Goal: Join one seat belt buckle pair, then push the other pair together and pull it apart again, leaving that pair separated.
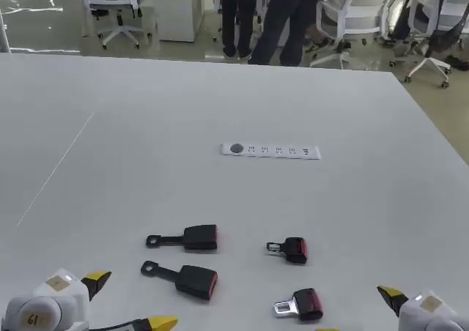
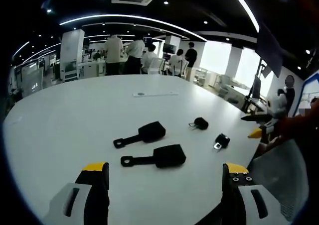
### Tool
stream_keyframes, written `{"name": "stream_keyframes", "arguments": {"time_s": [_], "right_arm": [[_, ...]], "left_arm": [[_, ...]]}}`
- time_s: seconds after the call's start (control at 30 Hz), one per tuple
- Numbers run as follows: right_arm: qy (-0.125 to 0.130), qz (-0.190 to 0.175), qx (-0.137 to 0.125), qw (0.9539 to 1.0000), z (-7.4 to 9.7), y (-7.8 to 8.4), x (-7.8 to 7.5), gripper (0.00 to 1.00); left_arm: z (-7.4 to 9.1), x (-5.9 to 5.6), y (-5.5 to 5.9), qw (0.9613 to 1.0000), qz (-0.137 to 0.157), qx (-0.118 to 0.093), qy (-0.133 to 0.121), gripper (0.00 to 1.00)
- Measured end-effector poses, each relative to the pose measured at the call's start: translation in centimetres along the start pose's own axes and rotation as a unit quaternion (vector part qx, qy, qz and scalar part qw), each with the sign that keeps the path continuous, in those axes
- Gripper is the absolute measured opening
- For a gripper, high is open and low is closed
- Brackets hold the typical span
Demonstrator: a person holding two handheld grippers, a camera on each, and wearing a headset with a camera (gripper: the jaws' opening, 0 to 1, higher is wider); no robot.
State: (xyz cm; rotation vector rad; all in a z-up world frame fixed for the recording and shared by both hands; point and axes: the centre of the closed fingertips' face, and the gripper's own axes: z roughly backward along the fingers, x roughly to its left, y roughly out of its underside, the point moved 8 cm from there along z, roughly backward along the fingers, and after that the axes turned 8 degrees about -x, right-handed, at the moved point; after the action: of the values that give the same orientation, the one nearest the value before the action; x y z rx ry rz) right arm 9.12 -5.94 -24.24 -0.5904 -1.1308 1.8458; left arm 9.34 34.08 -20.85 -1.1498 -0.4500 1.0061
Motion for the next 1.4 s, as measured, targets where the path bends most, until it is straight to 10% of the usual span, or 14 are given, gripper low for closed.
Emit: {"name": "stream_keyframes", "arguments": {"time_s": [1.4], "right_arm": [[-0.067, 0.025, 0.036, 0.9968, -3.0, -0.4, -0.4, 0.90]], "left_arm": [[-2.8, 0.7, -0.2, 0.9992, -0.024, 0.019, 0.028, 0.91]]}}
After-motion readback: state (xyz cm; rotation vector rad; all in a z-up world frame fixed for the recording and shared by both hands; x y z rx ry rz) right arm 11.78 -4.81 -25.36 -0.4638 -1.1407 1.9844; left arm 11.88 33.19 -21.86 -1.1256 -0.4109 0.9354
